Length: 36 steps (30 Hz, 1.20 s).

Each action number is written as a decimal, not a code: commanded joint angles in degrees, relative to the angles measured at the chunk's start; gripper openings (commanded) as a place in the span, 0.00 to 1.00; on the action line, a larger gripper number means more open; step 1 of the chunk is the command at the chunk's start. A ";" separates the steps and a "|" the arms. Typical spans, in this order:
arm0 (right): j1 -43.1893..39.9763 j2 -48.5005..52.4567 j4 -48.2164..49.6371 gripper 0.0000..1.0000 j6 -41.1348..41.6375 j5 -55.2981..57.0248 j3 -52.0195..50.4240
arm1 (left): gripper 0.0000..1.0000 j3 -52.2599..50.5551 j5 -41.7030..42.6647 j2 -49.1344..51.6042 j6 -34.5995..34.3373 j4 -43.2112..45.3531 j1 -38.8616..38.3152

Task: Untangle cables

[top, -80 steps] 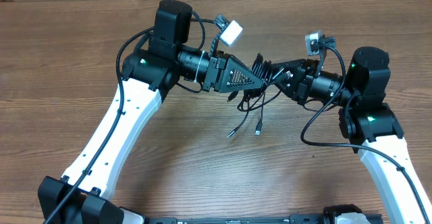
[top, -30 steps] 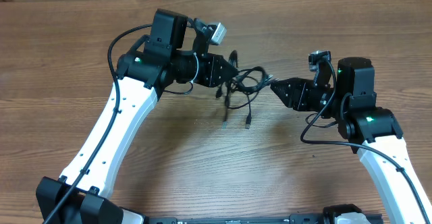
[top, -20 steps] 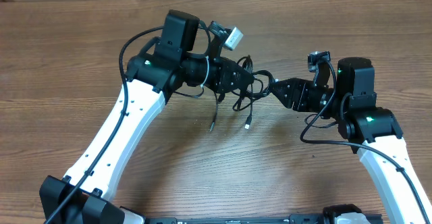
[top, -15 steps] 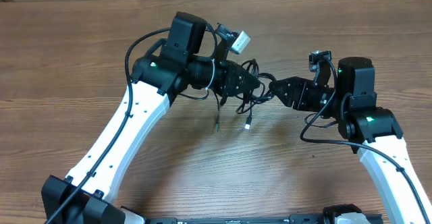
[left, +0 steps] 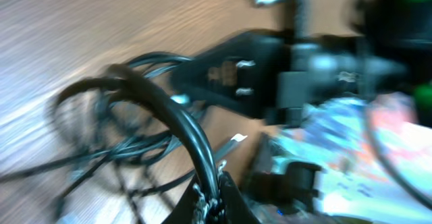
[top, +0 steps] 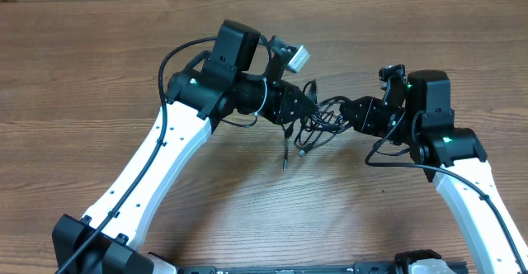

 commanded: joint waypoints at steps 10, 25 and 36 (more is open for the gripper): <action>-0.09 0.28 -1.49 0.06 -0.68 12.87 0.35 | 0.04 0.50 -20.33 -1.20 -2.03 -8.44 12.31; -0.09 0.35 3.65 0.35 -3.89 -8.96 0.35 | 0.04 0.52 16.83 -1.20 5.79 4.70 4.72; -0.11 0.35 -0.94 0.04 -3.89 1.64 0.35 | 0.04 0.52 8.37 -1.20 6.08 2.69 5.09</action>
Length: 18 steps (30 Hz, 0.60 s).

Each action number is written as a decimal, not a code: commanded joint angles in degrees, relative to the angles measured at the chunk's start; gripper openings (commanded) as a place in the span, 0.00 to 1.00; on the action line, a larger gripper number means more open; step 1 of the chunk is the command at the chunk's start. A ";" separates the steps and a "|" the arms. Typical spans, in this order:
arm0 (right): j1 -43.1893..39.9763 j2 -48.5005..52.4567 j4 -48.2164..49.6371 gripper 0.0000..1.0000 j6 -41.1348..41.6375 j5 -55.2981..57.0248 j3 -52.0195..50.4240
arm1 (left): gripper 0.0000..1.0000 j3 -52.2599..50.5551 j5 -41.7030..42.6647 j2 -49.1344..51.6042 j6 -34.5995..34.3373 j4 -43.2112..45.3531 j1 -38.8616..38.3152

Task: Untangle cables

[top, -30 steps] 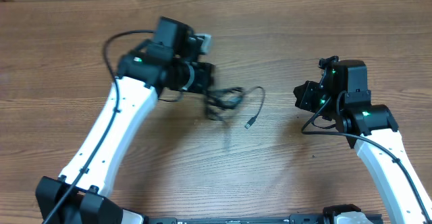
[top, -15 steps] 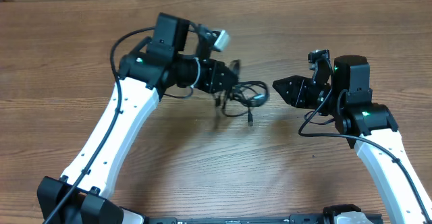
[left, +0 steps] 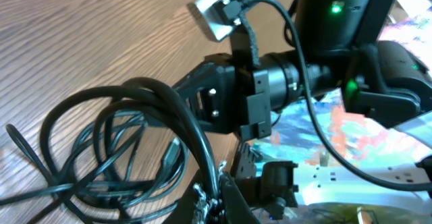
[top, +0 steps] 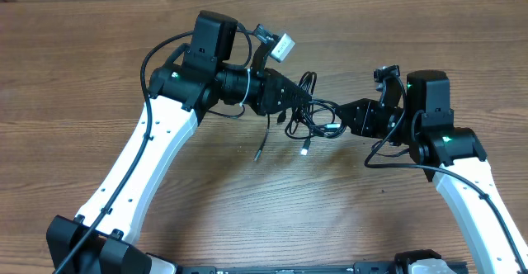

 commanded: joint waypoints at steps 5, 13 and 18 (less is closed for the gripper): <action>-0.04 0.22 -6.16 0.04 4.22 32.17 0.35 | 0.04 0.52 -31.91 -1.20 -0.87 -8.85 2.93; -0.04 0.22 -6.49 0.04 8.39 44.83 0.35 | 0.04 0.52 -42.16 -1.20 -9.11 -10.08 12.90; -0.04 0.20 -3.34 0.04 4.96 29.66 0.35 | 0.04 0.52 -12.11 -1.20 -0.90 -8.15 11.91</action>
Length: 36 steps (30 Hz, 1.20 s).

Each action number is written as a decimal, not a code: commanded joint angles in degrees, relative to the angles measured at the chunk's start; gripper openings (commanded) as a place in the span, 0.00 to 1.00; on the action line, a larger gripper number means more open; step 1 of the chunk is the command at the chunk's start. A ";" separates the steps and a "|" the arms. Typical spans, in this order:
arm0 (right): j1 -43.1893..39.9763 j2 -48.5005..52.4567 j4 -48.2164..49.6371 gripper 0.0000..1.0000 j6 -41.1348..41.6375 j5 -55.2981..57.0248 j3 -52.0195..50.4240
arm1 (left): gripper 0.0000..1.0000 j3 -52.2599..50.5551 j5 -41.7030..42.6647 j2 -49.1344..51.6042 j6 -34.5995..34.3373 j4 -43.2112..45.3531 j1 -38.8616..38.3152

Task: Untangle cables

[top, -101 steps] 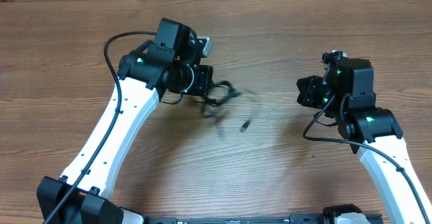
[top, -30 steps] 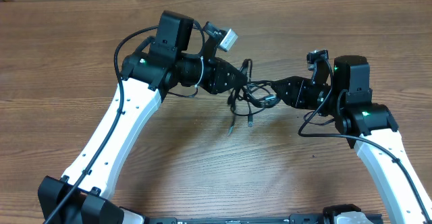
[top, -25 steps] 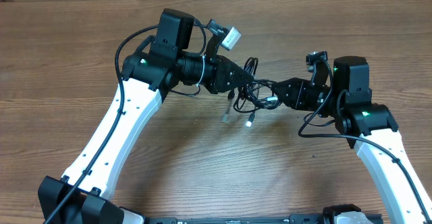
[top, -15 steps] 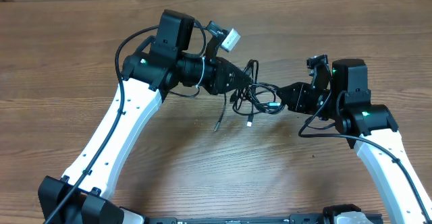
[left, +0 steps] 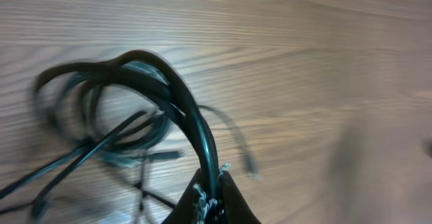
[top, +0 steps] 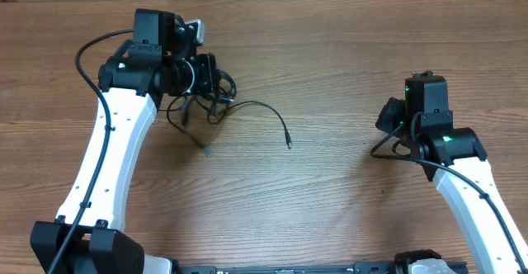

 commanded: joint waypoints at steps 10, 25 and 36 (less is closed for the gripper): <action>0.00 0.11 0.83 0.17 -5.97 -17.29 0.35 | 0.59 0.52 -2.73 -1.18 5.79 -3.69 -8.41; 0.00 0.11 -7.98 0.47 -5.92 -14.19 0.35 | 0.76 -1.86 -2.03 6.56 -3.28 -4.17 -19.65; 0.00 0.11 -9.64 0.61 -4.42 -6.69 0.35 | 0.74 -1.86 1.66 21.88 -6.01 10.97 -28.00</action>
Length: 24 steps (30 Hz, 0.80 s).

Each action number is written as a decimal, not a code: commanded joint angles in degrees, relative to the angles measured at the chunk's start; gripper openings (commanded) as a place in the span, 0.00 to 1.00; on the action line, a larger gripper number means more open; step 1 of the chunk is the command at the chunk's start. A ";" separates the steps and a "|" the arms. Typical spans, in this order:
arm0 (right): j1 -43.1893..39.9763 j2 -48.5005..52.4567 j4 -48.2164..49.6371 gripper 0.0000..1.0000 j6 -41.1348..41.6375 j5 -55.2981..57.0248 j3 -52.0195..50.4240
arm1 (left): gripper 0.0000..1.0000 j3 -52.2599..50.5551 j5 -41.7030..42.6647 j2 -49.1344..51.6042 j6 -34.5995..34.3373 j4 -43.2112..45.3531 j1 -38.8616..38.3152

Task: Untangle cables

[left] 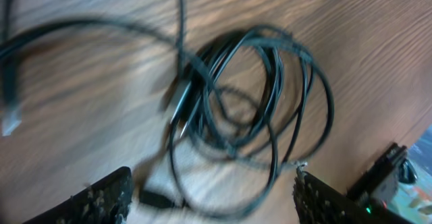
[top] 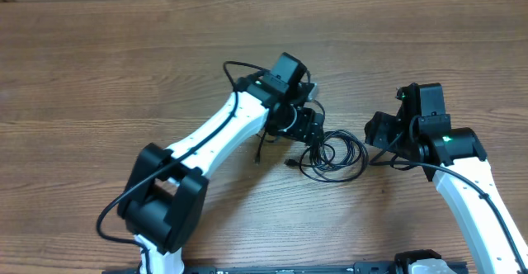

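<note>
A tangle of thin black cables point(top: 334, 154) lies coiled on the wooden table, right of centre. In the left wrist view the coil point(left: 250, 96) spreads out flat, with a plug point(left: 158, 198) at its near edge. My left gripper point(top: 312, 132) hovers over the coil's left side. Its jaws point(left: 212, 178) stand wide open, with only loose cable and table between them. My right gripper point(top: 375, 130) sits just right of the coil; its jaws are too dark to read. One loose cable end point(top: 257, 154) trails off to the left.
The brown wooden table point(top: 99, 76) stretches to all sides. My left arm point(top: 214, 134) runs diagonally from the front left to the centre. My right arm point(top: 462, 175) comes in from the front right. Its dark wrist with a green light point(left: 388, 183) shows behind the coil.
My left gripper was shut on the cable bundle at the far left of the table. It is now at the centre, open, with the bundle lying below it. My right gripper has come slightly leftward.
Both grippers met at the bundle at the table's centre, my left one shut on a thick loop. Then the left held the bundle far to the left, with the right drawn back and empty. Now the bundle lies coiled at the centre, released.
</note>
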 commanded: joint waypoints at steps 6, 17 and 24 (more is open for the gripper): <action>-0.04 0.11 -0.13 0.60 0.52 1.42 0.35 | 0.64 -0.33 -2.27 7.52 -1.14 11.65 -0.55; -0.04 0.11 -0.15 0.59 0.55 1.40 0.35 | 0.62 -0.35 -3.08 11.61 -1.14 14.73 -3.15; -0.04 0.11 -0.63 0.59 0.55 1.40 0.35 | 0.46 -0.35 -8.39 12.44 -0.66 13.33 -5.29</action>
